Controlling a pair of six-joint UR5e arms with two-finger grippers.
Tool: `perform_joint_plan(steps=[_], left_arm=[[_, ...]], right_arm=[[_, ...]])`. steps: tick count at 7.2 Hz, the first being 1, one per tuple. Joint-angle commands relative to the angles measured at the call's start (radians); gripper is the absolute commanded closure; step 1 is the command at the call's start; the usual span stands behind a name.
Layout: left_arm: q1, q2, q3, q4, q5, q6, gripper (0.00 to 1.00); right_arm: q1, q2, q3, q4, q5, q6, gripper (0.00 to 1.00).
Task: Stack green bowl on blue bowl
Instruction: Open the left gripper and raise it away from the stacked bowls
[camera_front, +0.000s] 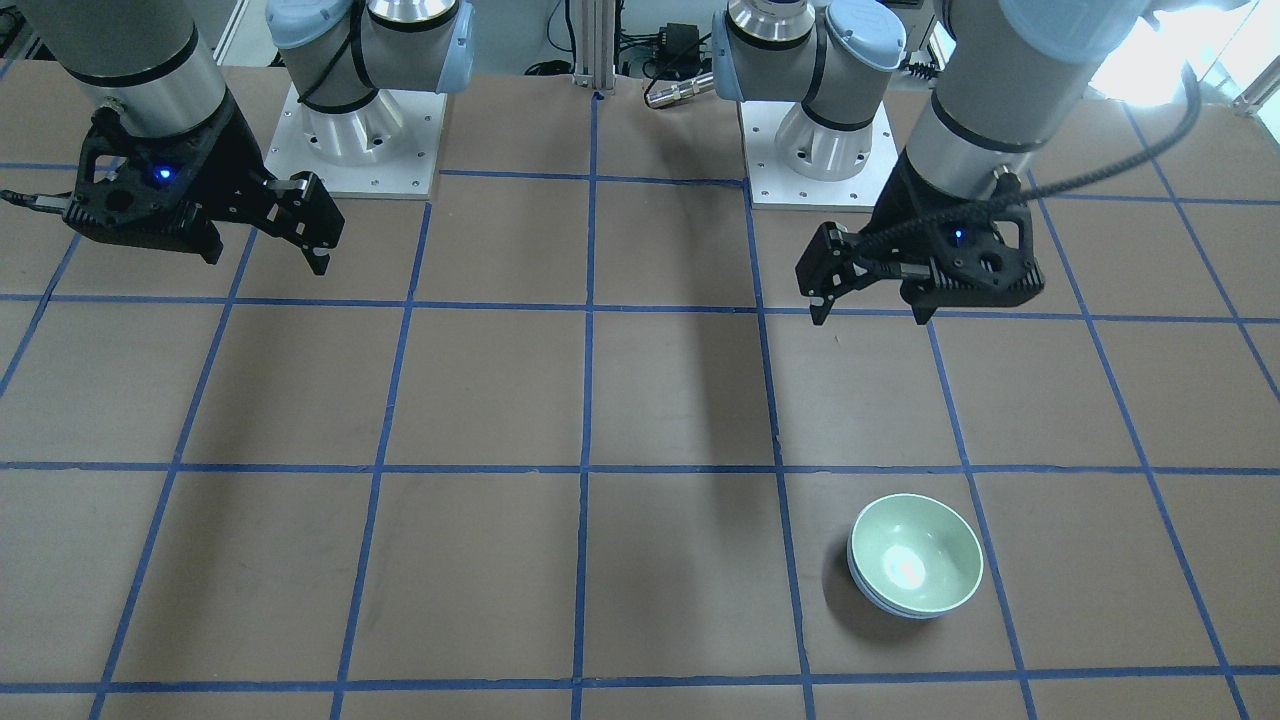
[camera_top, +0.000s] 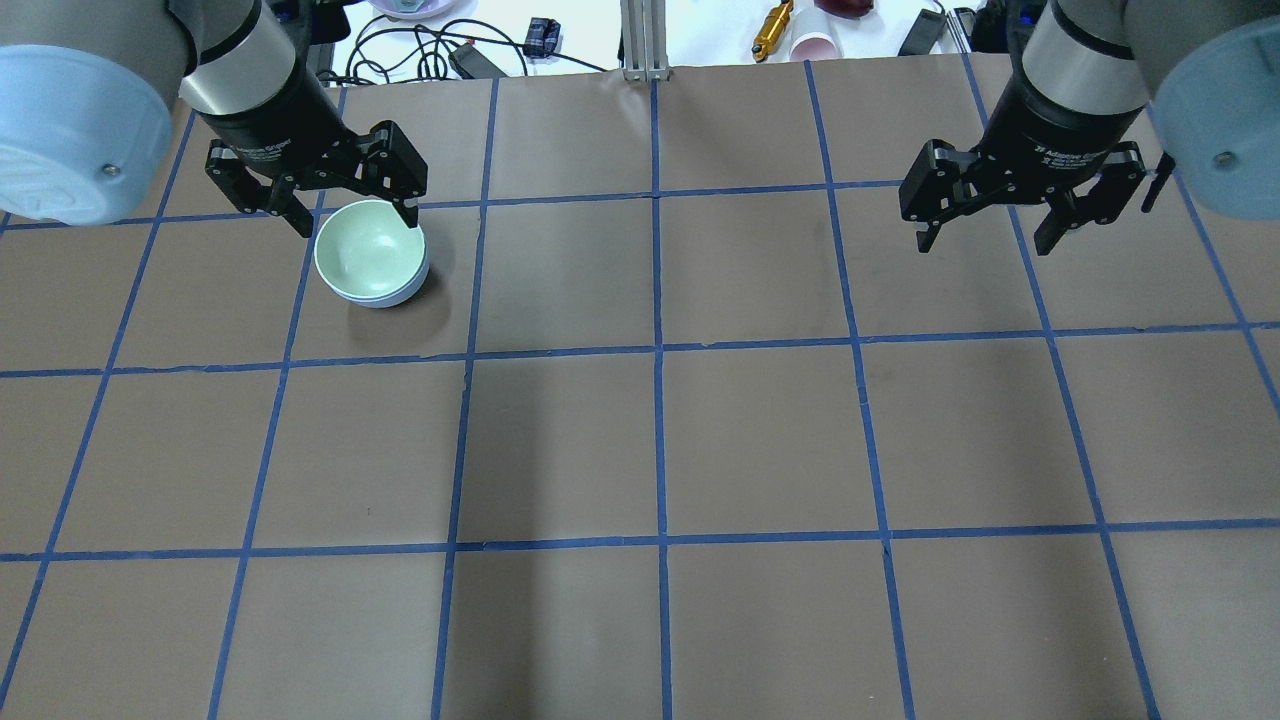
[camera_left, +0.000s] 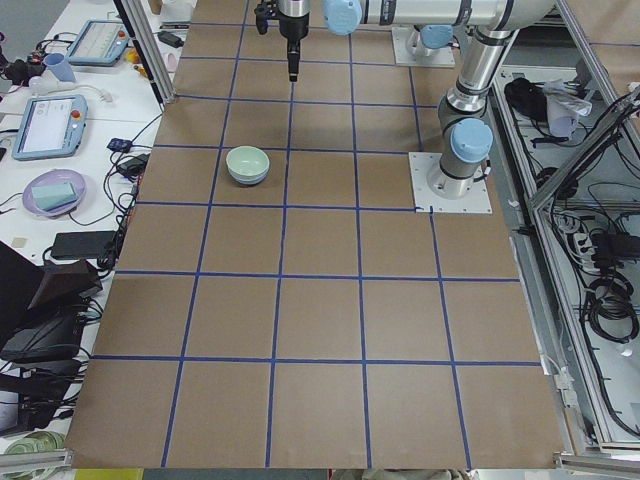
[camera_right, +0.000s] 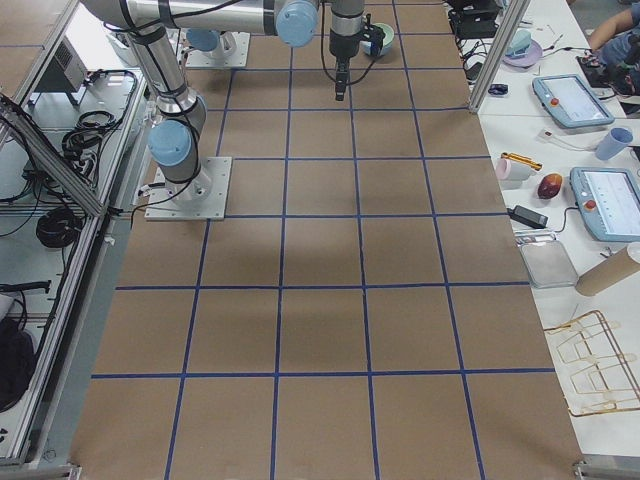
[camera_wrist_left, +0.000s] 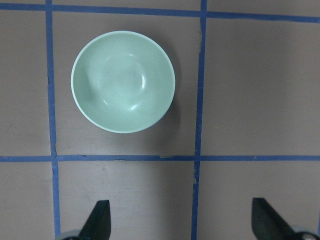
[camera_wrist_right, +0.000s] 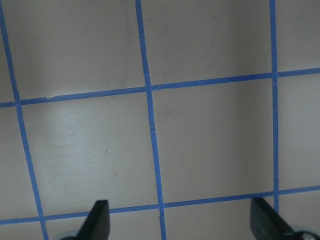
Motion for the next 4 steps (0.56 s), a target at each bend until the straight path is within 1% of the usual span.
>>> perform_joint_plan(steps=[1,2,4], left_arm=[[0.003,0.040,0.024,-0.055,0.029,0.037,0.00],[0.016,0.041,0.047,-0.076,0.028,0.067,0.00],[0.027,0.038,0.041,-0.075,0.026,0.097,0.00]], right_arm=[[0.000,0.000,0.000,0.000,0.000,0.000,0.00],[0.000,0.000,0.000,0.000,0.000,0.000,0.00],[0.000,0.000,0.000,0.000,0.000,0.000,0.00]])
